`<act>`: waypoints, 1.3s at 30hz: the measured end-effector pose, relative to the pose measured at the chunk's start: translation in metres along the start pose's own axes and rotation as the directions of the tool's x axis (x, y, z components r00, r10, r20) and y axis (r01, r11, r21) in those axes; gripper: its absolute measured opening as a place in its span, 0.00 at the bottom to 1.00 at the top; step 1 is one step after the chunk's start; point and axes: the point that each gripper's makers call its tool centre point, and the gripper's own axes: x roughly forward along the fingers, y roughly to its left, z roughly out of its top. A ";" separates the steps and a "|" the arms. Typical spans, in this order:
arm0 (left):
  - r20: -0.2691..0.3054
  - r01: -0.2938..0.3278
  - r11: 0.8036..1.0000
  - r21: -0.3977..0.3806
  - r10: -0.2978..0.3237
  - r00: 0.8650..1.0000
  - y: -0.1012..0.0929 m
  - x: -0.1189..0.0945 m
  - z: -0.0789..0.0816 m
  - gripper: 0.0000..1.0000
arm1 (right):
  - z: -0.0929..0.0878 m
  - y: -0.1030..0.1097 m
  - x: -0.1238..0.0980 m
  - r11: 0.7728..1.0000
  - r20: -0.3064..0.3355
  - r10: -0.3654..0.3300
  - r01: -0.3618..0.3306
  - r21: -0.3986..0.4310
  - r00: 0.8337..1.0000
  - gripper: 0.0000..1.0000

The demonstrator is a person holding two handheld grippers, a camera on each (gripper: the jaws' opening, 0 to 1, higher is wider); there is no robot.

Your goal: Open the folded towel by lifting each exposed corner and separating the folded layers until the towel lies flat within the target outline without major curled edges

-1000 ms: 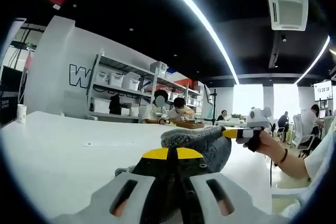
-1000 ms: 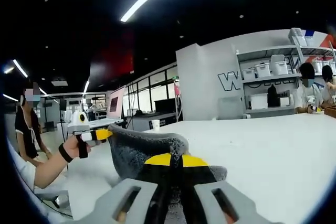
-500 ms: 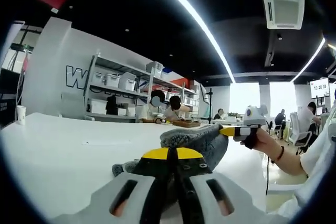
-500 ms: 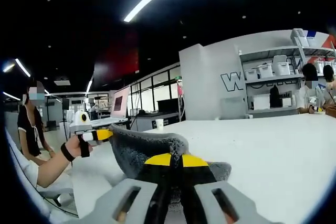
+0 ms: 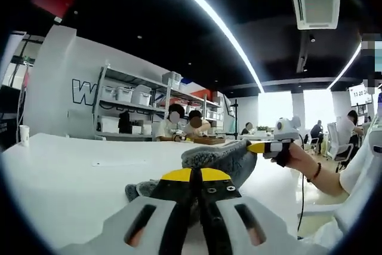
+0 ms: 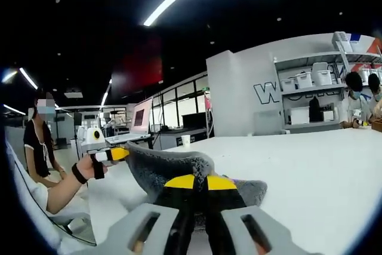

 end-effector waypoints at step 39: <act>-0.048 0.034 0.999 -0.018 -0.035 0.998 -0.032 -0.030 -0.036 0.02 | -0.045 0.019 -0.028 0.999 -0.048 0.028 -0.027 0.022 0.998 0.00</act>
